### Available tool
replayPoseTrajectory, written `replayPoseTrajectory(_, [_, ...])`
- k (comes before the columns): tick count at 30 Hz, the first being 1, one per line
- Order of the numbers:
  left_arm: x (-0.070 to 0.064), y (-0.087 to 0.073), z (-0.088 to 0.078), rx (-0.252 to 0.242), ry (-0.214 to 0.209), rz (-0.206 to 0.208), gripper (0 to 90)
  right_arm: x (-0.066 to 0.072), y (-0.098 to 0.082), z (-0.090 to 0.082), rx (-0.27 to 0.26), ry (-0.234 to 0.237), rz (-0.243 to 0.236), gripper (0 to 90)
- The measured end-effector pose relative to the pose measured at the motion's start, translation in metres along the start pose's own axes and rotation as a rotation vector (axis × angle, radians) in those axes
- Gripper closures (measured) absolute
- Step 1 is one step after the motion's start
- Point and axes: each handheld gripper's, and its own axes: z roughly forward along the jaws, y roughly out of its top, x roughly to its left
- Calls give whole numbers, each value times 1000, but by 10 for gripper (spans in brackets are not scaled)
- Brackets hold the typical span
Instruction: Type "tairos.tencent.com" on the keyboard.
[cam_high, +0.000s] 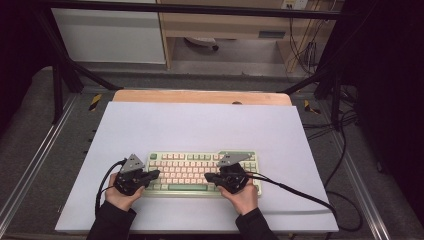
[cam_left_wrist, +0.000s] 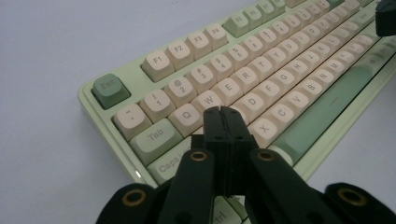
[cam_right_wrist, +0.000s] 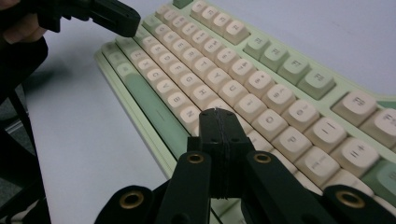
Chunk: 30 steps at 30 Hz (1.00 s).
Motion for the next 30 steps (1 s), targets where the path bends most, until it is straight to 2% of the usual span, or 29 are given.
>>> replayPoseTrajectory(6, [0,0,0,0,-3,1,900,5,6,12,0,8,-4,900])
replayPoseTrajectory(24, [1,-1,1,1,-3,-1,900,12,4,38,21,33,8,900])
replayPoseTrajectory(30, [1,0,0,-2,-2,-1,900,13,6,44,39,24,-11,900])
